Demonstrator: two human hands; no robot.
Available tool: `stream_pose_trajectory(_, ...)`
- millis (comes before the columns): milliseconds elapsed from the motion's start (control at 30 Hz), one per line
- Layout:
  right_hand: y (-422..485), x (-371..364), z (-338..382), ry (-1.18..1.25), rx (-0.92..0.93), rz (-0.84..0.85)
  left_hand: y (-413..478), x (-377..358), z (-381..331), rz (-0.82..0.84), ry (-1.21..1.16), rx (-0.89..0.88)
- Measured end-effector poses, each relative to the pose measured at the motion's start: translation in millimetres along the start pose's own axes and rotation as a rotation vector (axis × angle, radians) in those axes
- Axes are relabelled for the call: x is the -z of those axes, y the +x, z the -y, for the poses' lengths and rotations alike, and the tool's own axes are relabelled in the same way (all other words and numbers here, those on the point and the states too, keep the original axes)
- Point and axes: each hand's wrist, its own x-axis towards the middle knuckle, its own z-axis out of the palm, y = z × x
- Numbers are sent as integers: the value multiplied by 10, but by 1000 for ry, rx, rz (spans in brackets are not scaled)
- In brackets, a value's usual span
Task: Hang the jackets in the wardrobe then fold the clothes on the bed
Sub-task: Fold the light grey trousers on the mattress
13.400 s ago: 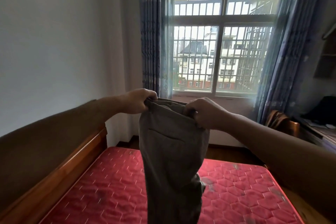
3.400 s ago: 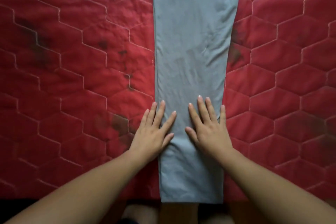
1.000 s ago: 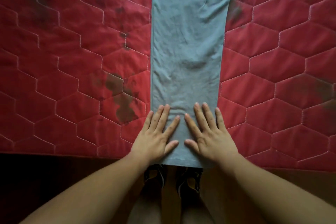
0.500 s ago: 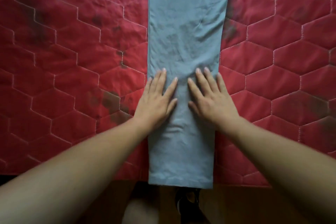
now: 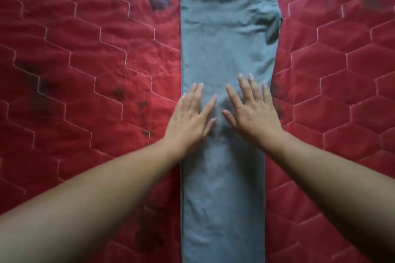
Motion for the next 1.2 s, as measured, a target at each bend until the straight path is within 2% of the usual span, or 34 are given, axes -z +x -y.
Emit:
stream_pose_trajectory(133,844,-223,-172,-31,-50,52,798,-77,318,35,47,49)
stream_pose_trajectory(300,951,-402,-264,10,-31,7,897,-127,405,47,84,55)
stream_pose_trajectory(433,1432,-228,-480,48,-21,-20,1312,93,597,-35,15,88)
stream_pose_trajectory(600,2519,-34,-883,19,-87,36,2473,299,992,112,33,99)
stream_pose_trajectory(700,2855,-55,-966,18,-153,26,2835,325,1116,45,77,99)
stream_pose_trajectory(800,3094,65,-1057,-74,-146,-157,3088,415,1146,-151,203,134)
stream_pose_trajectory(900,3314,132,-1250,-104,-48,-295,3415,525,1205,-141,177,212)
stream_pose_trajectory(967,3366,92,-1309,-81,-41,-303,3508,453,1265,-120,193,227)
stream_pose_trajectory(1100,3390,28,-1337,-53,-56,-240,3505,296,1356,-205,147,237)
stream_pose_trajectory(1200,3464,41,-1370,-50,-84,-160,3579,309,1441,-151,100,190)
